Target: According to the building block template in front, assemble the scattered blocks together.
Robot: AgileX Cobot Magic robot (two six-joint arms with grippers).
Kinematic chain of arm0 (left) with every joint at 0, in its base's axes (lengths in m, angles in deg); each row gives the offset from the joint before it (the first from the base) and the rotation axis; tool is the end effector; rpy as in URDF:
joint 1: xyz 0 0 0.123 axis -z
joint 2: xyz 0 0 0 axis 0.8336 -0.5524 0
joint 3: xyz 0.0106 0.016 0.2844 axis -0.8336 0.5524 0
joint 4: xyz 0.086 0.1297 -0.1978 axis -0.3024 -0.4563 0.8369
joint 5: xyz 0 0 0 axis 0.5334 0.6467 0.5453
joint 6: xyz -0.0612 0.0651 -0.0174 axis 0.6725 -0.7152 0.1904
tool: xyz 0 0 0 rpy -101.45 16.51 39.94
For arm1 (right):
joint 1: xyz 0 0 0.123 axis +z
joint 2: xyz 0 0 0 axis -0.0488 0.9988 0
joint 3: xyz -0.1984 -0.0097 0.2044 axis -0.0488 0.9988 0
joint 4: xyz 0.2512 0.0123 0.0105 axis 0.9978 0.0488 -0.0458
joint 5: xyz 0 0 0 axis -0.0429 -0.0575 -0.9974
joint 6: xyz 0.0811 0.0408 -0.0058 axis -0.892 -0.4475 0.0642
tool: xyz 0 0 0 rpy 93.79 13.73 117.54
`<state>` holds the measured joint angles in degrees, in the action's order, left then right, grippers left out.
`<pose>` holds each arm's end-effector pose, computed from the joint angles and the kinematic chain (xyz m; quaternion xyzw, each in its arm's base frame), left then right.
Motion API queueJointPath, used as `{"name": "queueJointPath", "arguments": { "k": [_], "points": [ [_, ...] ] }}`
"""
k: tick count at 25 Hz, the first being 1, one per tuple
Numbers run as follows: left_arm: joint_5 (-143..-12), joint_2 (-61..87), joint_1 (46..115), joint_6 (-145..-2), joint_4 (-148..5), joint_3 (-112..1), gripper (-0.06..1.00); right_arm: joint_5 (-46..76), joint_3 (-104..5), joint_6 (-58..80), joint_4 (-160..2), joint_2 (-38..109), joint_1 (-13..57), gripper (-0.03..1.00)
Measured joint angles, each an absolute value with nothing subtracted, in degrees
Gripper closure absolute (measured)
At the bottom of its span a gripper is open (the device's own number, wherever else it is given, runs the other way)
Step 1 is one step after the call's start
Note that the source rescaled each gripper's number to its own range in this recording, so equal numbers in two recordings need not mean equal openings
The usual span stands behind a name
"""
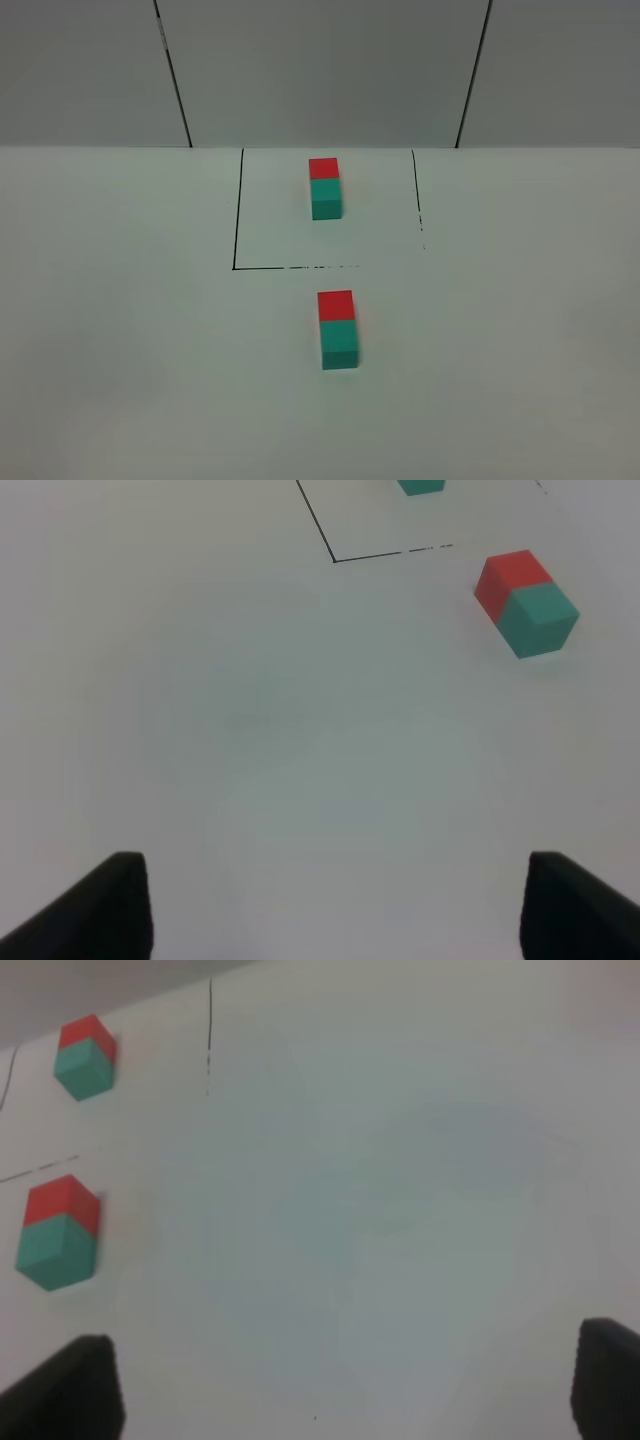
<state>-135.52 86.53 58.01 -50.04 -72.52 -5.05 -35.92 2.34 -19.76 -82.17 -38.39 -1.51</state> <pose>-0.0099 -0.0171 0.2803 0.0961 0.8429 -0.0671 0.5252 -0.0043 0.0064 0.2761 0.0474 0.8475 0.0824 0.5222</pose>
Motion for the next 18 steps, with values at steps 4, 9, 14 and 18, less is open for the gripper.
{"name": "queueJointPath", "arguments": {
  "k": [4,9,14,18],
  "points": [
    [-135.5,86.5,58.0,-50.0,-72.5,-5.1,0.36,-35.9,2.3,-19.8,-82.2,-38.4,-1.5,0.18],
    [-135.5,86.5,58.0,-50.0,-72.5,-5.1,0.36,-35.9,2.3,-19.8,-82.1,-38.4,-1.5,0.18],
    [-135.5,86.5,58.0,-50.0,-72.5,-5.1,0.36,-36.0,2.3,-19.8,-82.1,-38.4,-1.5,0.18],
    [-135.5,86.5,58.0,-50.0,-72.5,-5.1,0.36,-36.0,2.3,-19.8,-82.1,-38.4,-1.5,0.18]
  ]
}}
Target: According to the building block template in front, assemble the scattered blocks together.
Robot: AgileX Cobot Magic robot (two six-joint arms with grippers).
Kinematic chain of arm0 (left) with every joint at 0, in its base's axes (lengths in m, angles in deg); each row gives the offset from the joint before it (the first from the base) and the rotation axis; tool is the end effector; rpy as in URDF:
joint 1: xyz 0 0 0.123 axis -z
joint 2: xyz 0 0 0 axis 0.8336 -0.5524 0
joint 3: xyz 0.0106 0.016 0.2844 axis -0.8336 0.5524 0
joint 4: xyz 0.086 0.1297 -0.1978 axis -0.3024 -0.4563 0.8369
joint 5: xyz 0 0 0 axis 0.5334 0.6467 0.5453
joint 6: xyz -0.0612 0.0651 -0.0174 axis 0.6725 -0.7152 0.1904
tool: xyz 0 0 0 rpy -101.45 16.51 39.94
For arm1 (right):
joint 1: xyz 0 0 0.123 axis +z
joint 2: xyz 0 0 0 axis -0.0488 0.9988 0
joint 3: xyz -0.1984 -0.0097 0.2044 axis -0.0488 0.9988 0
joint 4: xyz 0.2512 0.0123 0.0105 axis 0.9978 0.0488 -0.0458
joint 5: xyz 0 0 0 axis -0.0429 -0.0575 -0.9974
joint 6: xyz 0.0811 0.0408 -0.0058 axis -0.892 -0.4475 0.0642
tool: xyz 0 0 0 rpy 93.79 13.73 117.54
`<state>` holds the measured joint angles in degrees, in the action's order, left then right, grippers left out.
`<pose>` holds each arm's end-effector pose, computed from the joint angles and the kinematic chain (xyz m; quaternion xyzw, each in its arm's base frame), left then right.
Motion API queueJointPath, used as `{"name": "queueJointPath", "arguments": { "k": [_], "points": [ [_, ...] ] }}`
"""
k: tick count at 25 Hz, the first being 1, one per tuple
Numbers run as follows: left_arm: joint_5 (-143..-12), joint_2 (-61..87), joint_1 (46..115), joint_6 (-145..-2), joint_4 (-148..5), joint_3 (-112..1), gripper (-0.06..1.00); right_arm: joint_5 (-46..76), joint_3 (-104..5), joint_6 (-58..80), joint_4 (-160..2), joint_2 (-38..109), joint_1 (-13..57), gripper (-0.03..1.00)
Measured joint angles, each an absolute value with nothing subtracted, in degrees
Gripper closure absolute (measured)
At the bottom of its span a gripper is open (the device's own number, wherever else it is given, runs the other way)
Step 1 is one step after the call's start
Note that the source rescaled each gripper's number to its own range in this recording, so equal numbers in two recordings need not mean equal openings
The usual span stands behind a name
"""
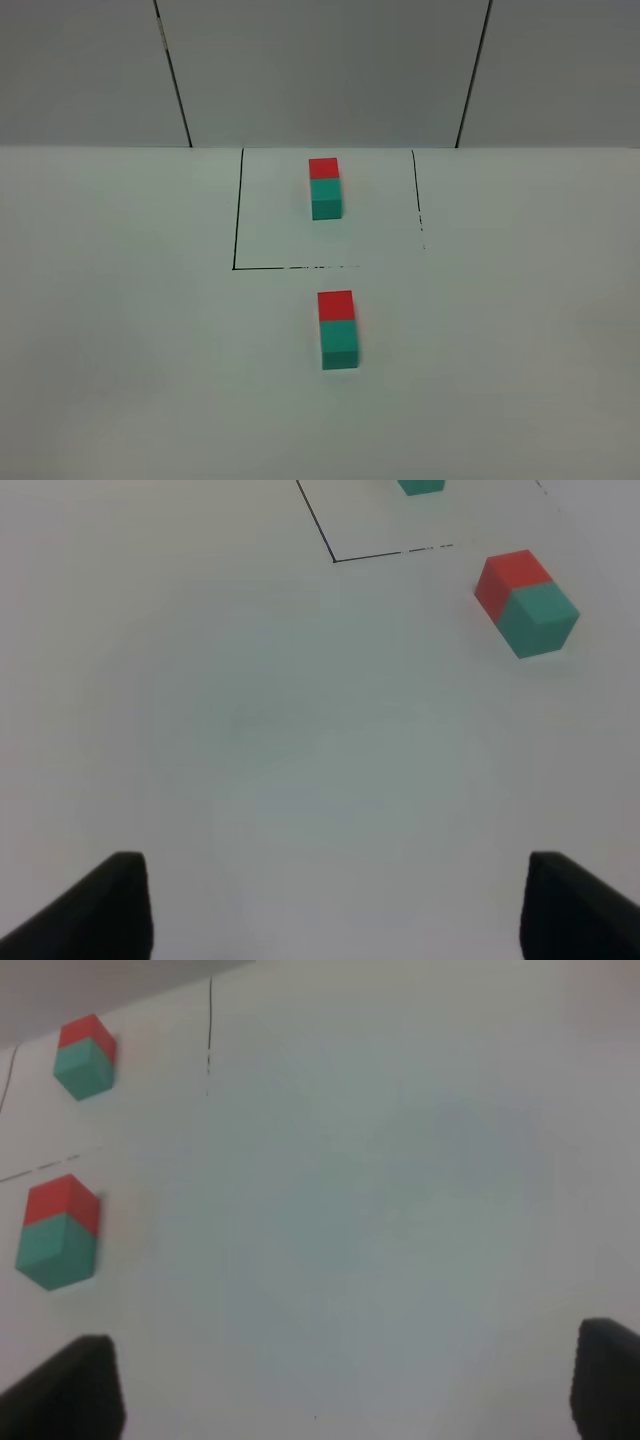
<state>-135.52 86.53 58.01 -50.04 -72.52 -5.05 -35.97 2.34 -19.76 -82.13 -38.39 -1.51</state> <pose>-0.0099 -0.0171 0.2803 0.0961 0.8429 -0.0671 0.5252 -0.0043 0.0064 0.2761 0.0474 0.8477 0.0827 0.5218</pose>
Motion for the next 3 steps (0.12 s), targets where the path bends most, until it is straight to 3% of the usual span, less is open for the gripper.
{"name": "queueJointPath", "arguments": {
  "k": [3],
  "points": [
    [-135.5,86.5,58.0,-50.0,-72.5,-5.1,0.36,-36.0,2.3,-19.8,-82.1,-38.4,-1.5,0.18]
  ]
}}
